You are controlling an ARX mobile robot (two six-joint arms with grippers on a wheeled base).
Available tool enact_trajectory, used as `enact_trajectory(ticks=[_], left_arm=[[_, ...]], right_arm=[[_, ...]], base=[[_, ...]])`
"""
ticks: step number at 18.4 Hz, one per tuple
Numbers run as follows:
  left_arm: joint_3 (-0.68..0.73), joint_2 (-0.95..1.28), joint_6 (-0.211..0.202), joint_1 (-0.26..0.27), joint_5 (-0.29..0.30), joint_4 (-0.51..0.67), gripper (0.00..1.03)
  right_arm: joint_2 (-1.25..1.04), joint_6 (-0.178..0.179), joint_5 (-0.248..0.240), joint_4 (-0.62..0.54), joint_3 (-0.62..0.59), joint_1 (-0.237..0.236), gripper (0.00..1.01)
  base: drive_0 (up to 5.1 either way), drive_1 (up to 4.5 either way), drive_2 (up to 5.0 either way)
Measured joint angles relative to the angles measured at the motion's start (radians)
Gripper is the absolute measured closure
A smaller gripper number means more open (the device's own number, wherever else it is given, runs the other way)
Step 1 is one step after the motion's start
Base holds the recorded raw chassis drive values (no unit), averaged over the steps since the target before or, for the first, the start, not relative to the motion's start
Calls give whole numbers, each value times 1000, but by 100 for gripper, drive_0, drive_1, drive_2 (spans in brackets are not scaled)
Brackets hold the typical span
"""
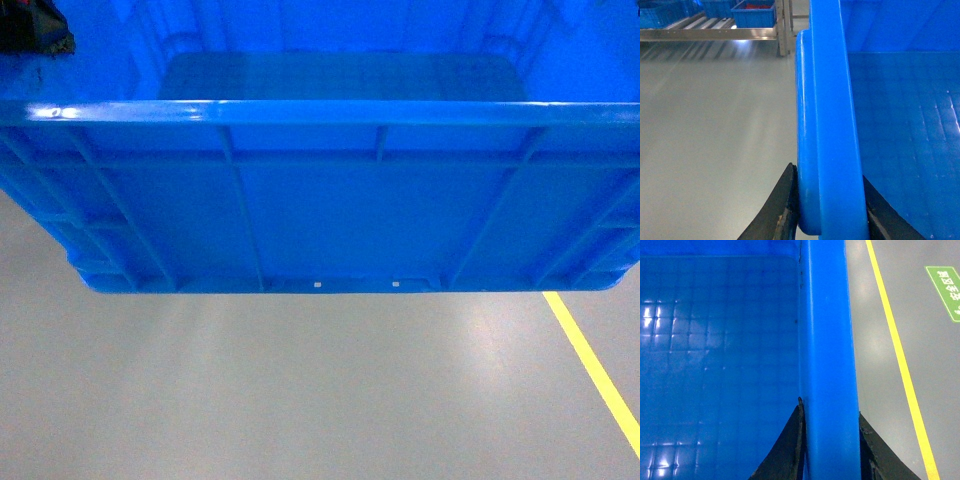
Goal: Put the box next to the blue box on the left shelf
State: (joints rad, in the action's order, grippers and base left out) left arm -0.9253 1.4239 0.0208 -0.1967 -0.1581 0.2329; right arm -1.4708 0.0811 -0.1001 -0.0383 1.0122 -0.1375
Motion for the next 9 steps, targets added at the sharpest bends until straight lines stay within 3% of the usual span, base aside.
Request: enact_trajectory(ticks=[9], left_arm=[[0,0,1,0,0,-3,82]], right_arm=[[0,0,-1,2,0,0,84]], base=[[3,436,-430]])
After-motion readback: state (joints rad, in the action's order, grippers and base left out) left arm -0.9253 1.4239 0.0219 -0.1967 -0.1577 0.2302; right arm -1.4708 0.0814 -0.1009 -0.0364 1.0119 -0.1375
